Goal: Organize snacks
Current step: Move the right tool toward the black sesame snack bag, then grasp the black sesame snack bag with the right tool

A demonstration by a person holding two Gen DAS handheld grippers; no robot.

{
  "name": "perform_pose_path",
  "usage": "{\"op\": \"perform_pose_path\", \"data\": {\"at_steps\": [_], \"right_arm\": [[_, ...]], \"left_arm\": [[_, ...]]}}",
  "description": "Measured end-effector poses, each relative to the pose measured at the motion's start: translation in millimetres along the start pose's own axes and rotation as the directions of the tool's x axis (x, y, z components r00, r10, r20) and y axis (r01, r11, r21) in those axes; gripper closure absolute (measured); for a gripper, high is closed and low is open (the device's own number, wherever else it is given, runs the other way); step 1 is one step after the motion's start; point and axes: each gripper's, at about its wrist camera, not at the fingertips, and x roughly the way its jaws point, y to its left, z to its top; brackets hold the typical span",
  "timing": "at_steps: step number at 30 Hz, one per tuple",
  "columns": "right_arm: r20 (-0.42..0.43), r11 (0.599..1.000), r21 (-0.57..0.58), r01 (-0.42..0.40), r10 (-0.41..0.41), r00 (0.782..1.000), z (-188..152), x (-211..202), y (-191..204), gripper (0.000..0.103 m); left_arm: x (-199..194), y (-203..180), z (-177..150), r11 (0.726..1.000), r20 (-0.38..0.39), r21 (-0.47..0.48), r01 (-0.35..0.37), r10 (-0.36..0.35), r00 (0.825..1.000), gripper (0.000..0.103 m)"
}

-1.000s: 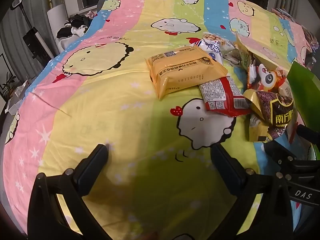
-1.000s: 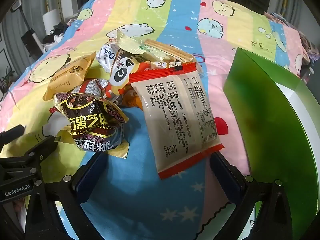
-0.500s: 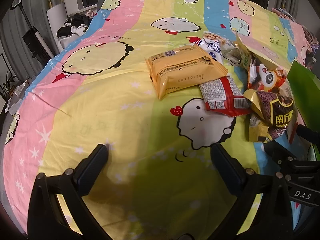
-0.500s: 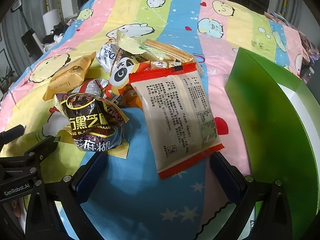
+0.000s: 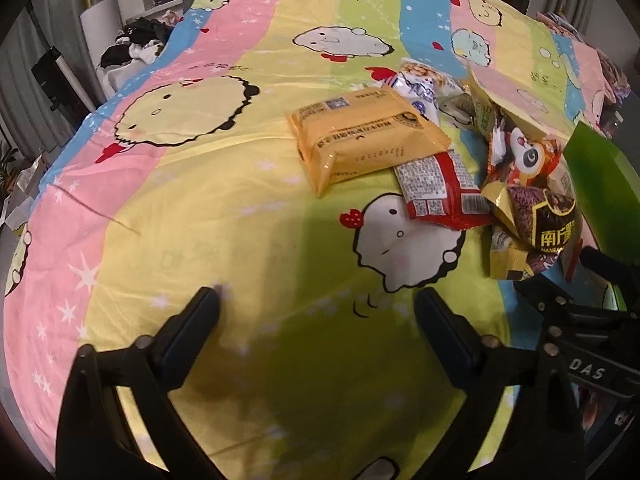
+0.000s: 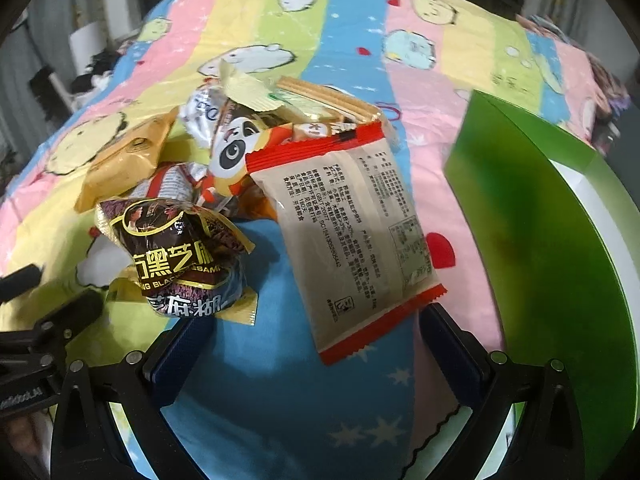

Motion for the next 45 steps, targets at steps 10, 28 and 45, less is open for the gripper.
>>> {"op": "perform_pose_path", "data": {"at_steps": [10, 28, 45], "right_arm": [[0.058, 0.977, 0.050, -0.207, 0.204, 0.977, 17, -52, -9, 0.001], [-0.081, 0.945, 0.057, -0.321, 0.325, 0.942, 47, -20, 19, 0.051], [-0.228, 0.887, 0.111, -0.448, 0.462, 0.857, 17, -44, 19, 0.062]], "left_arm": [[-46, 22, 14, 0.984, 0.116, -0.113, 0.136, -0.122, 0.986, 0.028], [-38, 25, 15, 0.974, 0.057, -0.121, 0.189, -0.183, 0.981, 0.046], [-40, 24, 15, 0.964, 0.048, -0.140, 0.226, -0.222, 0.974, 0.036]]}}
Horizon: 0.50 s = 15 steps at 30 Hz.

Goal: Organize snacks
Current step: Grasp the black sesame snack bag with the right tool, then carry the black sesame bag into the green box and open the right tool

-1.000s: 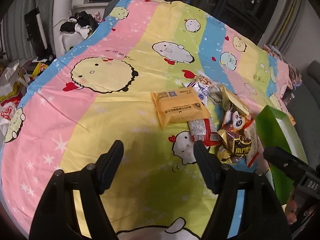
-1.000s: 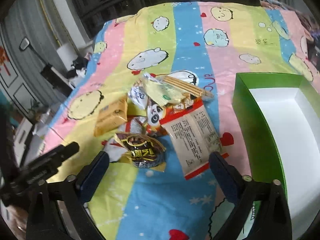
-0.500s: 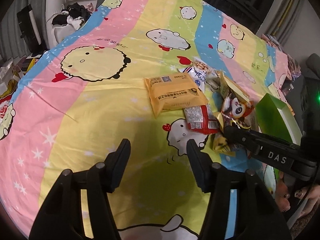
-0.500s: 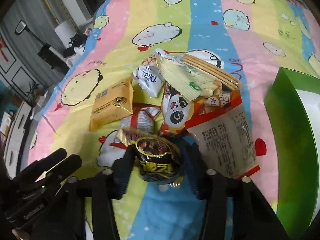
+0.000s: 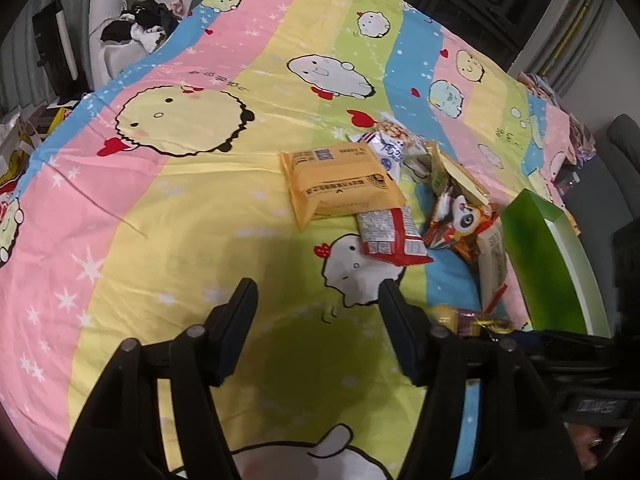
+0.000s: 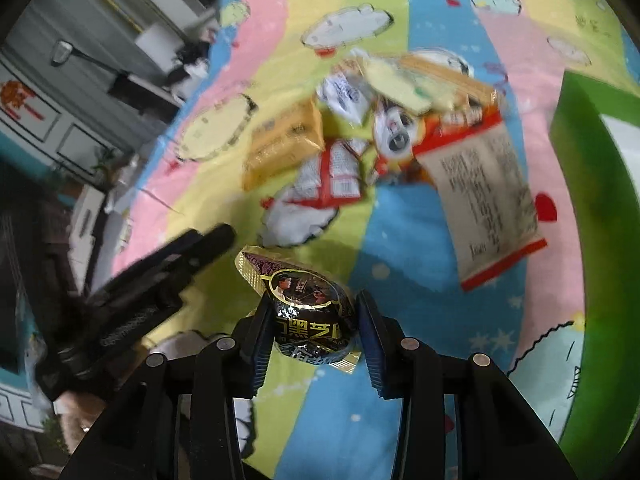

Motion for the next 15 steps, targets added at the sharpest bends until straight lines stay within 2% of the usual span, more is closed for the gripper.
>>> {"op": "perform_pose_path", "data": {"at_steps": [1, 3, 4, 5, 7, 12, 15], "right_arm": [[0.004, 1.000, 0.004, 0.011, -0.011, 1.000, 0, 1, 1, 0.062], [0.026, 1.000, 0.004, 0.014, -0.014, 1.000, 0, -2, 1, 0.052], [0.047, 1.000, 0.005, 0.008, -0.008, 0.999, 0, -7, 1, 0.042], [0.086, 1.000, 0.011, -0.003, 0.002, 0.996, 0, -15, -1, 0.032], [0.165, 0.999, 0.029, -0.029, 0.024, 0.986, -1, -33, -7, 0.026], [0.252, 0.993, 0.103, -0.062, 0.034, 0.967, 0, -56, -22, 0.026], [0.224, 0.980, 0.167, -0.112, 0.073, 0.972, 0, -47, -34, 0.026]], "left_arm": [[-1, -1, 0, 1.000, 0.003, 0.000, 0.002, -0.002, 1.000, 0.032], [-3, -3, 0, 1.000, 0.011, 0.000, 0.014, -0.014, 1.000, 0.025], [-4, -3, 0, 1.000, 0.015, 0.002, 0.024, -0.024, 1.000, 0.024], [-5, -5, 0, 0.999, 0.017, 0.003, 0.037, -0.037, 0.999, 0.023], [-8, -8, 0, 0.998, 0.019, 0.004, 0.069, -0.069, 0.997, 0.020], [-13, -24, -5, 0.987, -0.004, 0.037, 0.158, -0.158, 0.987, 0.019], [-12, -39, -12, 0.976, -0.023, 0.074, 0.206, -0.205, 0.979, 0.019]]}}
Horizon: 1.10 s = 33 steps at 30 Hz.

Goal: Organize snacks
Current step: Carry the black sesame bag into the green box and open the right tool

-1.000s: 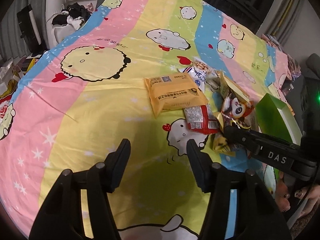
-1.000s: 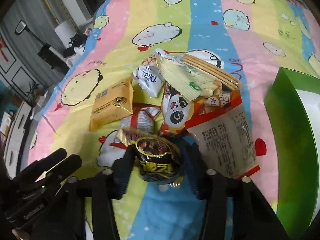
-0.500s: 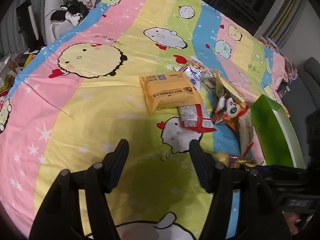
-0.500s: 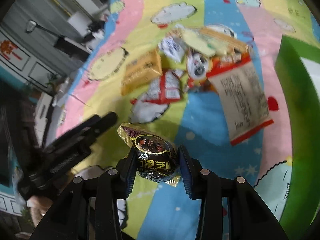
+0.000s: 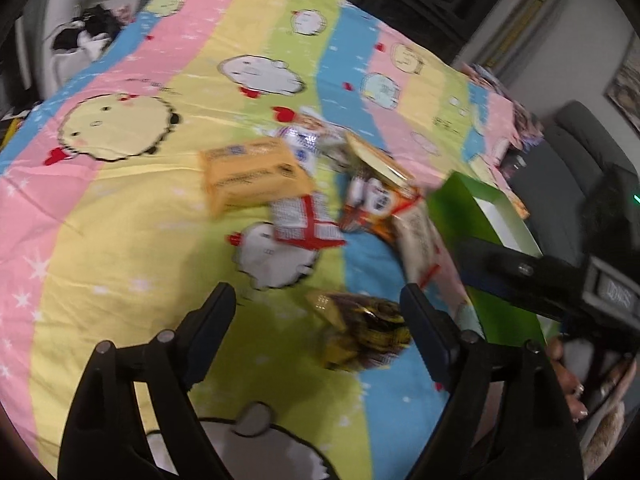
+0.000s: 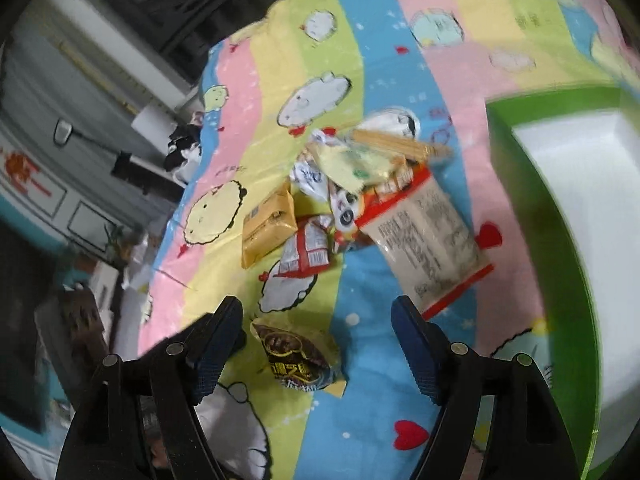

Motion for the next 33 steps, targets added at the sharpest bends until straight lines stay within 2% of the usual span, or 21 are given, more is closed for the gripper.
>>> {"op": "perform_pose_path", "data": {"at_steps": [6, 9, 12, 15, 17, 20, 27, 30, 33], "right_arm": [[-0.104, 0.999, 0.047, -0.012, 0.017, 0.994, -8, 27, -5, 0.026], [-0.151, 0.999, 0.044, -0.022, 0.029, 0.988, -11, 40, -5, 0.026], [-0.196, 0.997, 0.049, -0.054, 0.063, 0.979, -14, 54, -5, 0.033], [-0.260, 0.987, 0.108, -0.116, 0.141, 0.955, -20, 66, -9, 0.045], [-0.245, 0.993, 0.080, -0.089, 0.106, 0.964, -22, 65, -3, 0.048], [-0.209, 0.998, 0.021, -0.054, 0.057, 0.976, -23, 56, 10, 0.049], [-0.031, 0.996, -0.081, -0.024, 0.022, 0.999, -15, -2, 28, 0.048], [0.073, 0.993, -0.119, 0.018, -0.009, 0.997, -11, -36, 29, 0.048], [0.144, 0.995, -0.096, 0.039, -0.025, 0.989, -6, -64, 16, 0.048]], "left_arm": [[20, -21, -12, 0.998, -0.071, 0.057, 0.008, -0.004, 0.997, 0.021], [29, -26, -16, 0.997, -0.106, 0.078, 0.018, -0.010, 0.994, 0.027], [38, -27, -19, 0.995, -0.135, 0.094, 0.015, -0.002, 0.991, 0.044], [40, -26, -20, 0.994, -0.129, 0.108, 0.011, 0.003, 0.992, 0.049], [37, -28, -20, 0.993, -0.116, 0.120, 0.014, 0.000, 0.993, 0.053], [29, -33, -18, 0.992, -0.081, 0.127, 0.015, -0.005, 0.997, 0.054], [1, -77, 1, 0.982, 0.041, 0.181, 0.046, -0.054, 0.998, 0.054], [-8, -102, 9, 0.971, 0.081, 0.229, 0.075, -0.096, 0.992, 0.054], [-10, -130, 12, 0.956, 0.098, 0.277, 0.097, -0.128, 0.987, 0.054]]}}
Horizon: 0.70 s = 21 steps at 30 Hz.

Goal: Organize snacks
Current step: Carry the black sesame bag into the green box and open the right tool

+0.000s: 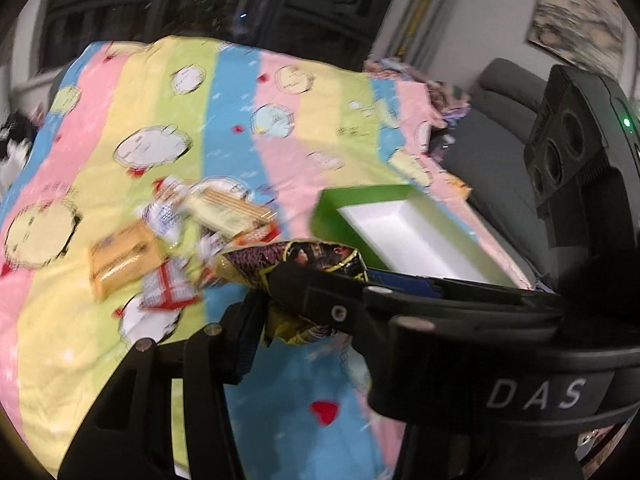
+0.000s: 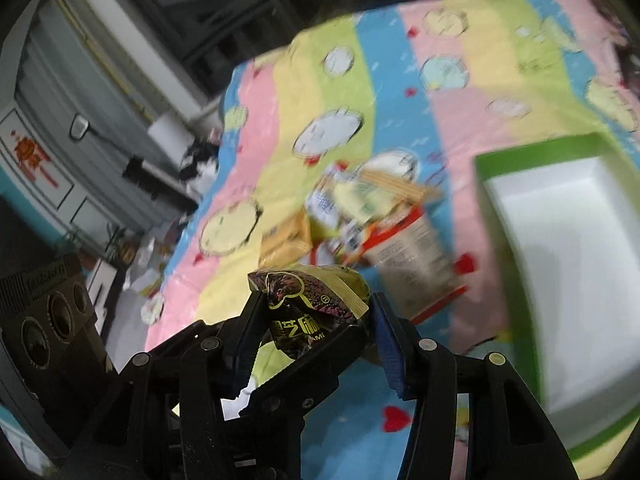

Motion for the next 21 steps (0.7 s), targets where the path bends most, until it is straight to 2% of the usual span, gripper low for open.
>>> {"op": "perform_pose_path", "data": {"at_steps": [5, 11, 17, 21], "right_arm": [[0.083, 0.999, 0.029, 0.038, -0.040, 0.996, 8, -35, -31, 0.048], [0.132, 0.986, 0.075, 0.150, -0.159, 0.978, 9, -59, -68, 0.048], [0.118, 0.968, 0.192, 0.161, -0.186, 0.975, 9, -70, -116, 0.048], [0.074, 0.953, 0.259, 0.154, -0.179, 0.981, 6, -64, -145, 0.048]], "left_arm": [[18, -45, 15, 0.996, 0.014, 0.077, 0.047, -0.048, 0.999, 0.054], [54, -87, 23, 0.987, -0.035, 0.134, 0.088, -0.084, 0.996, 0.054], [86, -112, 22, 0.980, -0.115, 0.146, 0.134, -0.118, 0.986, 0.054], [112, -125, 17, 0.979, -0.204, 0.152, 0.135, -0.103, 0.974, 0.054]]}}
